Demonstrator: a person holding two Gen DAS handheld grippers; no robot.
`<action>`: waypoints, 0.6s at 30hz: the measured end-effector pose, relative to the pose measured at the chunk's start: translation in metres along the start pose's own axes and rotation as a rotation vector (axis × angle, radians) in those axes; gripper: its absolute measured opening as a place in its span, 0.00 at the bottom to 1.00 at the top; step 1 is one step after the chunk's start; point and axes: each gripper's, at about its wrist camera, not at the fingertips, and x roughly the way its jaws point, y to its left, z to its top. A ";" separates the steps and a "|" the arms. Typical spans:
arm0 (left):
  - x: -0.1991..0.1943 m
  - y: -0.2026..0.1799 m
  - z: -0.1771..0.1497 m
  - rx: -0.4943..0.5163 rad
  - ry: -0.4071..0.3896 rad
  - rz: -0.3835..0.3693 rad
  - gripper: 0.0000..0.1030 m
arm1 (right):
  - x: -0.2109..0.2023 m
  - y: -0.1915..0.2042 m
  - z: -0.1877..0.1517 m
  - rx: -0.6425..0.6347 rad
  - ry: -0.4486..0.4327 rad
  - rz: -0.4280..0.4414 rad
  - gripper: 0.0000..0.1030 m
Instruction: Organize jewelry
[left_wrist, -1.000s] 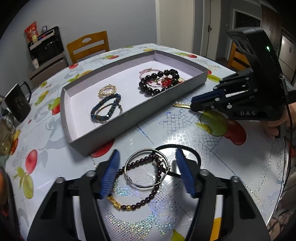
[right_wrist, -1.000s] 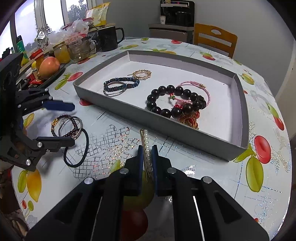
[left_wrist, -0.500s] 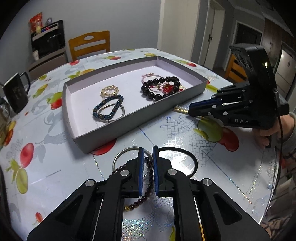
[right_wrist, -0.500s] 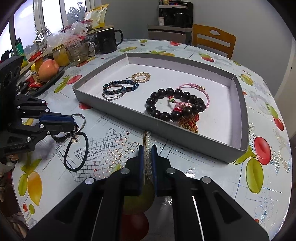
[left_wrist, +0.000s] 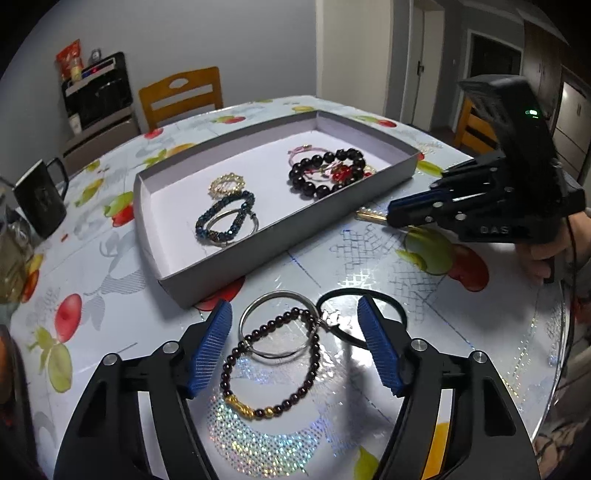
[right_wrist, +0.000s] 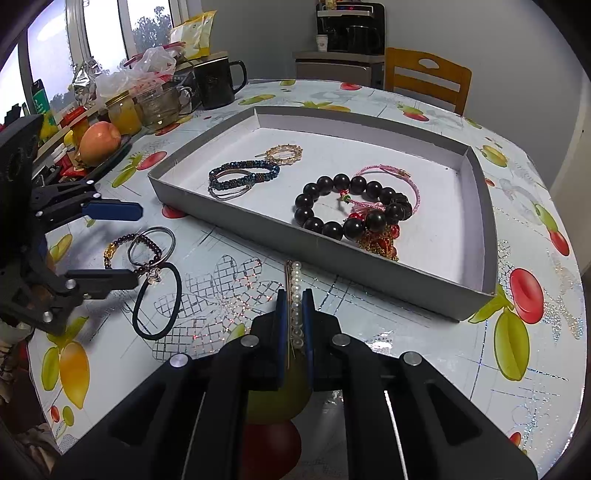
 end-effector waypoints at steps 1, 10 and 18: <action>0.003 0.003 0.001 -0.015 0.011 -0.001 0.69 | 0.000 0.000 0.000 0.000 -0.001 0.000 0.08; 0.011 0.010 -0.001 -0.049 0.051 -0.052 0.50 | 0.000 -0.002 0.000 0.010 0.003 0.009 0.08; -0.005 0.006 -0.001 -0.047 -0.008 -0.053 0.50 | -0.003 -0.001 0.000 0.016 -0.016 0.004 0.08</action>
